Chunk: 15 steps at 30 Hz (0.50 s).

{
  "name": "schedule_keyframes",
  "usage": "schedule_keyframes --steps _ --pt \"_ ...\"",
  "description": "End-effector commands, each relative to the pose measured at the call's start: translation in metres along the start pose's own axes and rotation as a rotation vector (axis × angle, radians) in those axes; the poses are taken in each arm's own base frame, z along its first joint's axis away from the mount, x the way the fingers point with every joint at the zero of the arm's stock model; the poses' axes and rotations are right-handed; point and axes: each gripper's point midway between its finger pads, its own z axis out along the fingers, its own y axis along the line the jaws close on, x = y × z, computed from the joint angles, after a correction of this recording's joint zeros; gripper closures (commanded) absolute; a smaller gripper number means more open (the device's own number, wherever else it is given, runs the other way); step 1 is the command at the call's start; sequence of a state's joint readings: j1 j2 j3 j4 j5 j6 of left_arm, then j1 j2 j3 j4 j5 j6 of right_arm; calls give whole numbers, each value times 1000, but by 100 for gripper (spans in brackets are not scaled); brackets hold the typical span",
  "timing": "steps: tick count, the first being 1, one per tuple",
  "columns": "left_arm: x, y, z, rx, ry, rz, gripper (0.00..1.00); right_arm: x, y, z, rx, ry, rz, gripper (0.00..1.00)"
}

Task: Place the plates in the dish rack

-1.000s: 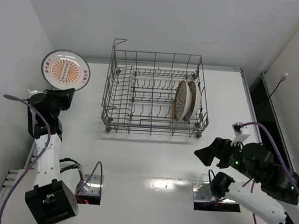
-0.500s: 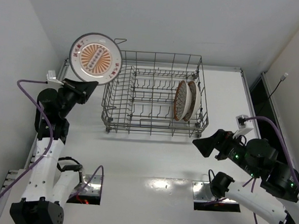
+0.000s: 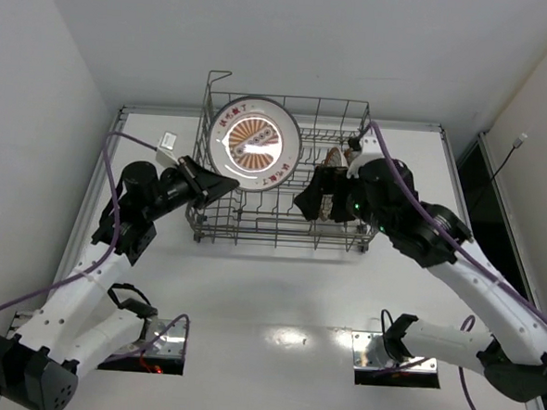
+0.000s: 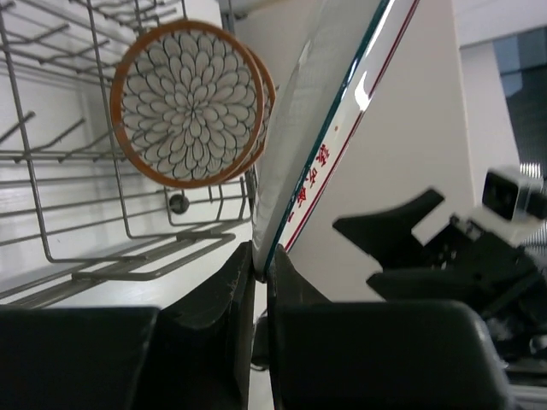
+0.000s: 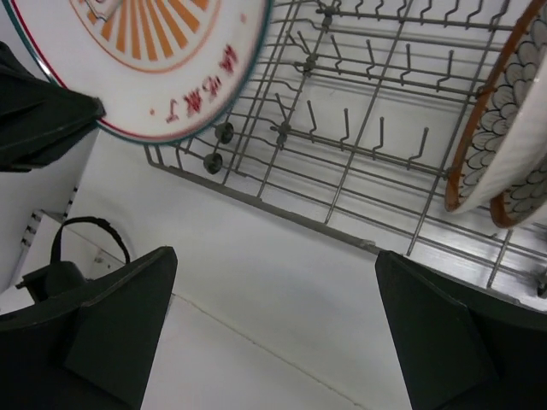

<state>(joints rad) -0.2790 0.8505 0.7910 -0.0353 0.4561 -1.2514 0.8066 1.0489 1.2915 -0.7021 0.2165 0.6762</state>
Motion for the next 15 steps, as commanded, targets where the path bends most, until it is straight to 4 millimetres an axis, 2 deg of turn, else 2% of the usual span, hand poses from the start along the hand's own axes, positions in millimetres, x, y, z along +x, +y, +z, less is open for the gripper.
schedule_keyframes --steps 1,2,3,4,5,6,7,9,12,14,15 --pt "6 -43 1 125 40 104 100 -45 17 8 -126 -79 6 0" --pt "9 -46 3 136 61 118 100 -43 12 21 -125 -54 4 0" --pt "14 -53 2 148 77 130 100 -48 19 24 -191 -50 11 0" --pt "14 -49 4 129 86 128 100 -46 3 34 -177 -41 32 0" --pt "15 -56 3 146 89 150 100 -52 11 35 -257 -57 30 0" --pt "20 -52 6 133 107 142 100 -45 4 41 -270 -43 38 0" --pt "21 -52 6 138 115 151 100 -51 -8 44 -267 -59 60 0" --pt "26 -55 9 149 140 153 100 -50 -17 55 -318 -53 94 0" --pt "36 -63 8 191 185 155 100 -45 -14 62 -459 -27 120 0" --pt "42 -59 11 195 209 142 100 -46 -14 66 -523 -45 135 0" --pt "45 -60 13 198 220 130 100 -45 -9 62 -578 -45 131 3"
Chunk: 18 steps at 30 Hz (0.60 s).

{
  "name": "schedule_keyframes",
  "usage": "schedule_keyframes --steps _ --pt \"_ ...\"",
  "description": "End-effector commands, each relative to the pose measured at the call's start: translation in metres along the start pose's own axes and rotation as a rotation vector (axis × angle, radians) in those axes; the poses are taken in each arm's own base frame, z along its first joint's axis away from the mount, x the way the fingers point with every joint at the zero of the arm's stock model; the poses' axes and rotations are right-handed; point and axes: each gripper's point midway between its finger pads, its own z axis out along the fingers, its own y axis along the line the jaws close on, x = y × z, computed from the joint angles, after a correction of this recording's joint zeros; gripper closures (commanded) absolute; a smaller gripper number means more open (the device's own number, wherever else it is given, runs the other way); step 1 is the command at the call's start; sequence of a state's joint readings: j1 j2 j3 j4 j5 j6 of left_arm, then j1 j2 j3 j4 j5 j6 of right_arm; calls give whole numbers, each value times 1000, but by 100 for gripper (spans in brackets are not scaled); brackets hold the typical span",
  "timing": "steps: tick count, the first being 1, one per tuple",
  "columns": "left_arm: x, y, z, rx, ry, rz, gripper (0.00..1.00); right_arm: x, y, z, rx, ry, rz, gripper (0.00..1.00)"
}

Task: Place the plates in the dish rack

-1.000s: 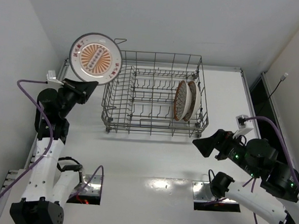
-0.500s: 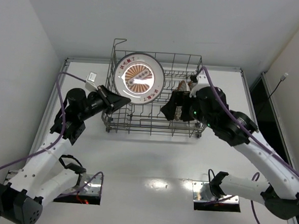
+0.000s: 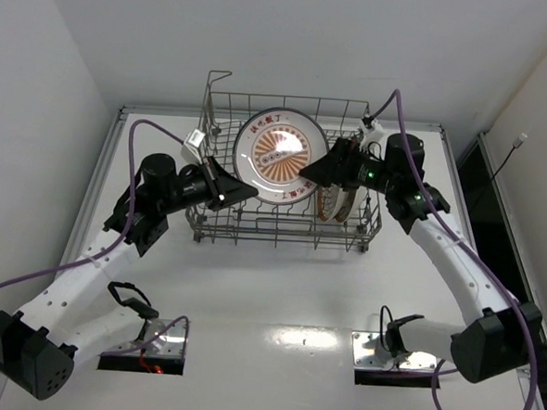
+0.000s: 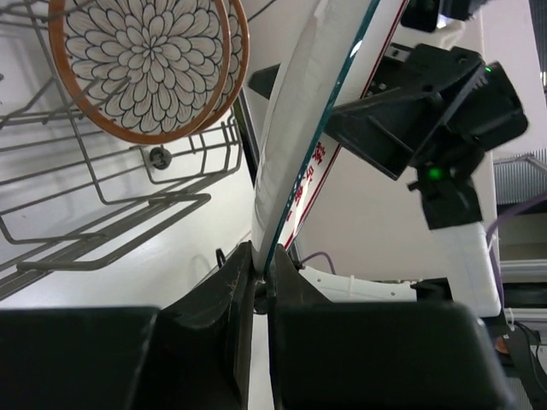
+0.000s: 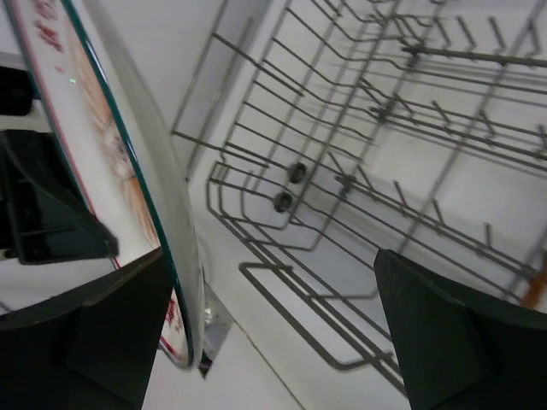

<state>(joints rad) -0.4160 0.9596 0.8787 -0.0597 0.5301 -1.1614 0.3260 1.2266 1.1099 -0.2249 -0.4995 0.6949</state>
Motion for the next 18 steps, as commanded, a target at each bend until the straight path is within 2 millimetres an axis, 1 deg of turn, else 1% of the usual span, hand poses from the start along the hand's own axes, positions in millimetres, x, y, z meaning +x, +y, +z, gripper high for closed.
schedule_keyframes --steps 1,2,3,4,5,6,7,8,9,10,11,12,13,14,15,16,17,18 --pt "-2 -41 0 152 16 65 100 -9 35 -3 -289 -28 -24 5" --pt "2 -38 1 149 28 61 100 -15 43 -4 -335 -59 -53 7" --pt "8 -37 5 156 49 47 100 -14 42 -4 -353 -54 -48 17" --pt "8 -35 7 158 49 38 100 -17 44 -5 -361 -64 -49 24" --pt "10 -38 8 169 55 43 100 -16 44 -3 -370 -54 -42 33" --pt "14 -38 10 167 71 30 100 -16 44 -3 -370 -54 -42 43" --pt "13 -36 13 167 71 30 100 -15 45 -4 -377 -48 -43 58" --pt "17 -38 13 172 82 31 100 -17 42 -5 -369 -55 -41 65" --pt "20 -33 19 161 88 41 100 -18 45 -6 -377 -48 -43 73" --pt "20 -31 21 146 95 40 100 -17 46 -8 -376 -46 -41 85" --pt "19 -28 25 132 102 41 100 -14 44 -8 -366 -34 -36 90" --pt "22 -26 28 130 113 56 100 -19 47 -14 -364 -49 -52 94" --pt "21 -24 29 122 117 61 100 -21 48 -15 -362 -46 -48 100" --pt "21 -23 31 111 122 68 99 -24 53 -22 -351 -54 -69 100" --pt "21 -17 35 93 132 97 96 -27 52 -25 -332 -61 -72 100" --pt "23 -9 37 58 152 97 90 -32 52 -28 -302 -80 -75 100" --pt "15 -9 38 48 140 120 84 -36 52 -39 -258 -91 -80 100" --pt "7 0 40 20 131 153 76 -39 52 -44 -225 -106 -82 100"
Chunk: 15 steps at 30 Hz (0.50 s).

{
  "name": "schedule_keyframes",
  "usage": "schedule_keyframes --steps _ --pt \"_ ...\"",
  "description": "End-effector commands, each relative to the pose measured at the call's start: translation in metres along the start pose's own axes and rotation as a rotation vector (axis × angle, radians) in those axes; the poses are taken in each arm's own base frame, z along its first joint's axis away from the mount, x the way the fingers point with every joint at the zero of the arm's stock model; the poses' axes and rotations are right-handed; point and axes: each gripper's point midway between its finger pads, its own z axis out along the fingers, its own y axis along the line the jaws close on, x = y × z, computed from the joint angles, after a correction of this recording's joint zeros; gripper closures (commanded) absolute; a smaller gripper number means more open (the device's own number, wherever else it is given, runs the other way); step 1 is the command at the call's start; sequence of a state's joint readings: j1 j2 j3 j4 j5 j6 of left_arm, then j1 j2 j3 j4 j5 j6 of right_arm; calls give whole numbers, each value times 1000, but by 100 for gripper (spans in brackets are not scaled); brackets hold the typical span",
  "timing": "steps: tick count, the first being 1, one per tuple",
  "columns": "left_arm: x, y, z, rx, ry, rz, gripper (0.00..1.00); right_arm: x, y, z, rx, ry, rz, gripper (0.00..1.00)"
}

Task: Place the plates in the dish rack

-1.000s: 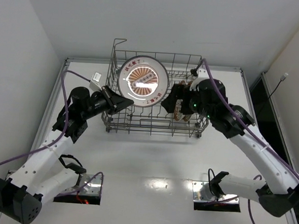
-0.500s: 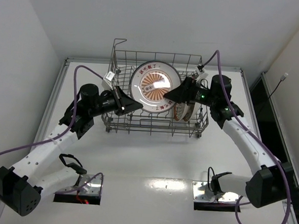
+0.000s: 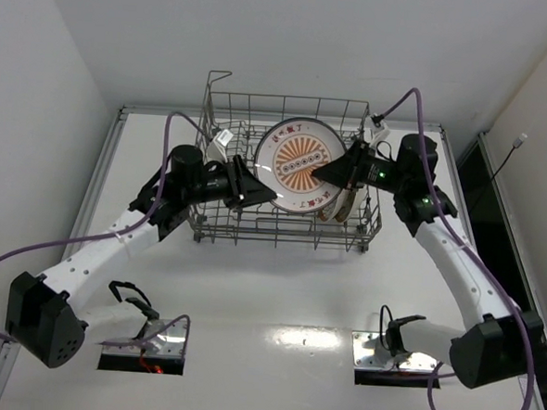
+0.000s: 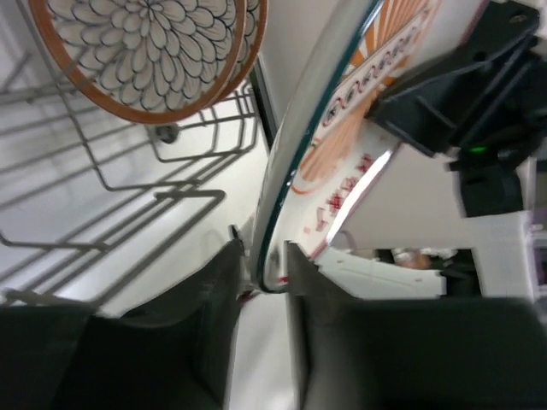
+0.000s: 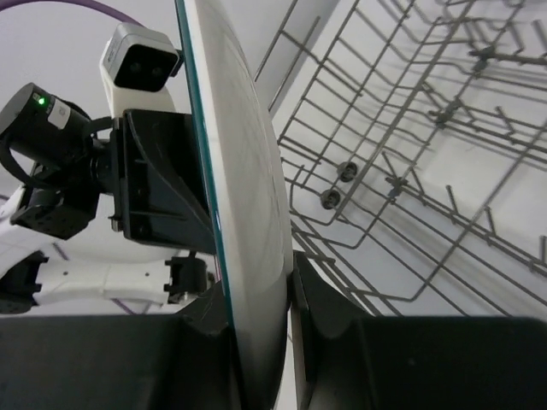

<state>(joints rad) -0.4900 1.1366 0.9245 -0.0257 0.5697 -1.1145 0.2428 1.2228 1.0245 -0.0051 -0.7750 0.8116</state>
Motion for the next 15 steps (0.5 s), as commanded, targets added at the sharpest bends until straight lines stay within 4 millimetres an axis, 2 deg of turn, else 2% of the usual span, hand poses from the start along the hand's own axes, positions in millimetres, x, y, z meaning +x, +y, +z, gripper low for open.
schedule_keyframes --steps 1,2,4,5,6,7,8,9,10,12,14,15 --pt "-21 -5 2 -1 -7 146 69 -44 36 -32 72 -150 -143 100" --pt "-25 -2 1 -28 6 150 59 -46 39 -40 110 -157 -136 100" --pt "-40 17 -1 -93 1 183 53 -60 42 -58 196 -233 -165 100" --pt "-42 21 -5 -125 2 184 43 -67 50 -65 210 -261 -174 100" --pt "-51 23 -9 -136 -17 194 42 -69 46 -71 260 -276 -172 100" --pt "-56 21 -12 -140 -26 225 36 -76 53 -78 275 -301 -179 100" --pt "-59 29 -16 -182 -32 226 35 -77 51 -81 301 -307 -182 100" --pt "-70 32 -20 -215 -57 242 35 -76 40 -84 358 -313 -161 100" --pt "-76 47 -28 -301 -73 263 35 -80 41 -90 386 -335 -160 100" --pt "-95 51 -44 -394 -139 337 35 -79 20 -102 514 -354 -136 100" --pt "-116 68 -69 -548 -237 375 33 -79 5 -111 613 -373 -129 100" --pt "-126 69 -87 -603 -293 413 30 -70 -9 -111 655 -351 -109 100"
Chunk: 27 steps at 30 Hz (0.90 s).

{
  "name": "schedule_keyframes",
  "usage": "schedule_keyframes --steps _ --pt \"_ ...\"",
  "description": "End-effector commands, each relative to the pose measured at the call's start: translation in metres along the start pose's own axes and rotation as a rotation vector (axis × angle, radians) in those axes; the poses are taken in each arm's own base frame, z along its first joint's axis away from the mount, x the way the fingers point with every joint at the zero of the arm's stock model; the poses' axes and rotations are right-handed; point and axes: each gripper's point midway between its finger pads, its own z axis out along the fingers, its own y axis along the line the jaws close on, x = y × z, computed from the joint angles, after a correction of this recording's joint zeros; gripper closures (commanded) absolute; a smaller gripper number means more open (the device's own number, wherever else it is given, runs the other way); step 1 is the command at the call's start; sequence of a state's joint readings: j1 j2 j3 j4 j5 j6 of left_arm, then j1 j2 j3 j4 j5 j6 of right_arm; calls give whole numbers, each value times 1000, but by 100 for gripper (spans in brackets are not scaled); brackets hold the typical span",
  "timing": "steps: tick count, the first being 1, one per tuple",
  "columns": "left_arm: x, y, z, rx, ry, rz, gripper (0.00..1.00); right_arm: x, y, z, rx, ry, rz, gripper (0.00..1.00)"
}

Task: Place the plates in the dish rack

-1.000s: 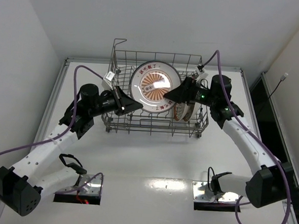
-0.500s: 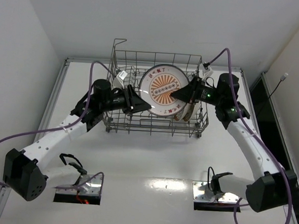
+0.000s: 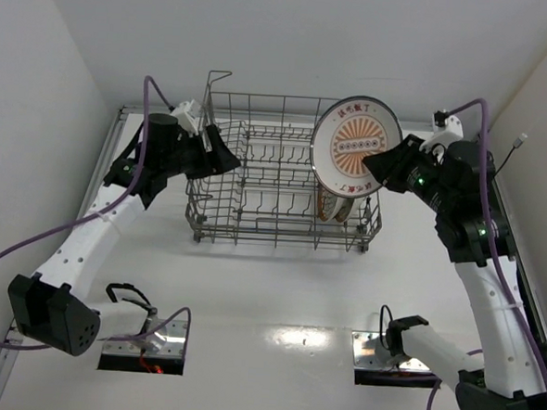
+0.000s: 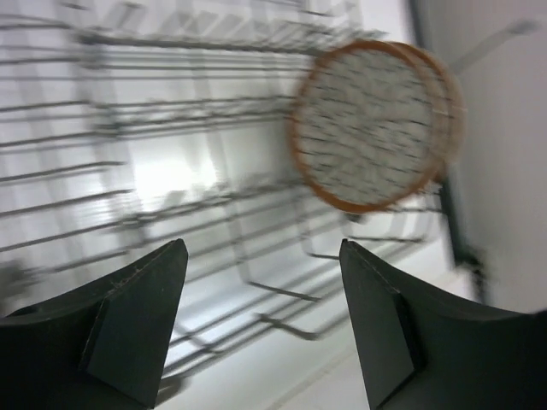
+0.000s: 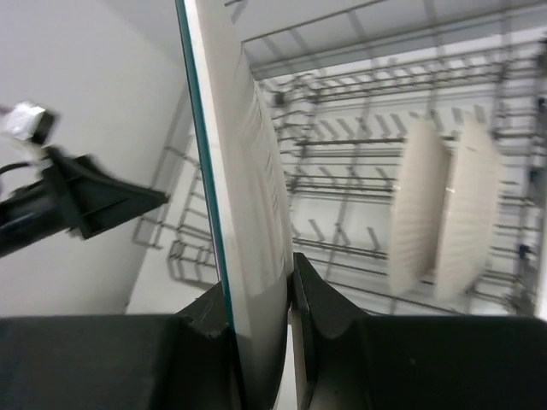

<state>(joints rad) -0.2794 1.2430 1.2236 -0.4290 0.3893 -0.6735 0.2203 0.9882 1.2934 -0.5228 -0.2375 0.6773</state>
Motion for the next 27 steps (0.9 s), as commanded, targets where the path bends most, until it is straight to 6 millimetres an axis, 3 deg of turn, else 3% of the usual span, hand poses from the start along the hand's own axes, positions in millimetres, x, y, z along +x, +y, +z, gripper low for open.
schedule_keyframes --steps 1,3,5,6,8,9,10,12,14,16,22,27 --pt "-36 46 -42 -285 -163 154 30 3 -40 1 212 -28 -13 100" --pt "-47 75 -60 -441 -251 166 26 13 -66 4 311 -27 -11 100" --pt "-61 89 -83 -536 -370 175 26 22 -76 9 365 -18 -5 100" --pt "-51 102 -84 -574 -371 171 26 25 -79 13 381 -9 -9 100" --pt "-55 98 -98 -557 -471 170 26 30 -82 22 417 4 -28 100" --pt "-39 111 -93 -564 -457 159 26 32 -83 24 438 11 -36 100" --pt "-35 111 -95 -559 -477 164 26 37 -88 28 490 30 -58 100" --pt "-38 111 -110 -556 -575 155 26 28 -83 29 531 22 -94 100" --pt "-25 119 -107 -558 -572 157 26 26 -79 33 600 28 -146 100" --pt "-26 119 -110 -570 -576 155 26 20 -78 34 660 22 -192 100" --pt "-20 120 -101 -553 -531 158 26 39 -73 67 773 78 -305 100" --pt "-21 124 -107 -585 -542 165 26 63 -66 91 811 123 -376 100"
